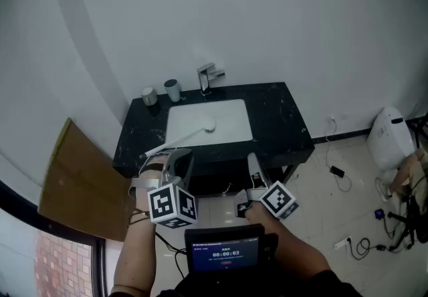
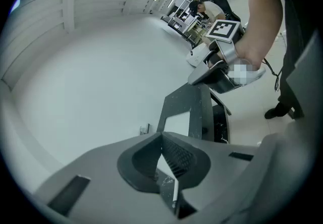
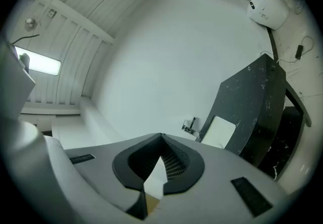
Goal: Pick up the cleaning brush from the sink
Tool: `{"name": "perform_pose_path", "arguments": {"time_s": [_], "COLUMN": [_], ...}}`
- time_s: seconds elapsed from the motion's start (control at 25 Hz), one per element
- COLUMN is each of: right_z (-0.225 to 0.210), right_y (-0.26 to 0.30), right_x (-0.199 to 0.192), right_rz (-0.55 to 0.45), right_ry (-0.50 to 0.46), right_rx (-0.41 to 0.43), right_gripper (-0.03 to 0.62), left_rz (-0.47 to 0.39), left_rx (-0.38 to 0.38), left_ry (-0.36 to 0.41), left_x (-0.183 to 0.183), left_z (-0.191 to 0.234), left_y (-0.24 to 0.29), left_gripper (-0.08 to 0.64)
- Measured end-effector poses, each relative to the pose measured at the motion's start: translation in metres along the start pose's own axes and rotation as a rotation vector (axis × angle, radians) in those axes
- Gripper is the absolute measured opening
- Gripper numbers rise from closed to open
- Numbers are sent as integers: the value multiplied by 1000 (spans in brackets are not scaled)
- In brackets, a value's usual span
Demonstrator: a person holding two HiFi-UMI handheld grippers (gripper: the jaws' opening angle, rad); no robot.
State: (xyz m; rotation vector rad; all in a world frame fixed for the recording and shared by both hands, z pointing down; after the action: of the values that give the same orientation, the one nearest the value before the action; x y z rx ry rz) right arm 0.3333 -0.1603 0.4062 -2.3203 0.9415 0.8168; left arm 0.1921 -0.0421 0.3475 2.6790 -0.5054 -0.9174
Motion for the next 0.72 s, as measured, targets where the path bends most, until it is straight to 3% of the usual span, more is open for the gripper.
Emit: {"name": "perform_pose_path", "arguments": {"time_s": [0.52,0.72], "right_z": [47,89], "right_y": [13,41], "right_x": [-65,-102], "right_rz": [-14,-6], "right_ry": [-14,-53], "right_rx": [-24,-19], "right_gripper": [0,0], "left_rz": [-39,-68], "left_rx": [23,3], "left_ry": [5,-67], "left_x": [-75,-122], "left_z": [48,76], "left_y": [-37,-54], "left_gripper": [6,6]}}
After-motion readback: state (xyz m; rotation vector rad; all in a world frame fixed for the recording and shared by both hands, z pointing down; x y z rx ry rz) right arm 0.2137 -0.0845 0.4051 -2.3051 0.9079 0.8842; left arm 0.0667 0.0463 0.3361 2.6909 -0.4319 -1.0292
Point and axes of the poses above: the fingertips, and each gripper's own axes: y forward along the fingers, z to its left, x out of its top, the point moved 2 cm from there along -y, backward along the fingers, and after that the axes turned 13 degrees about -y, right-handed, at the moved point
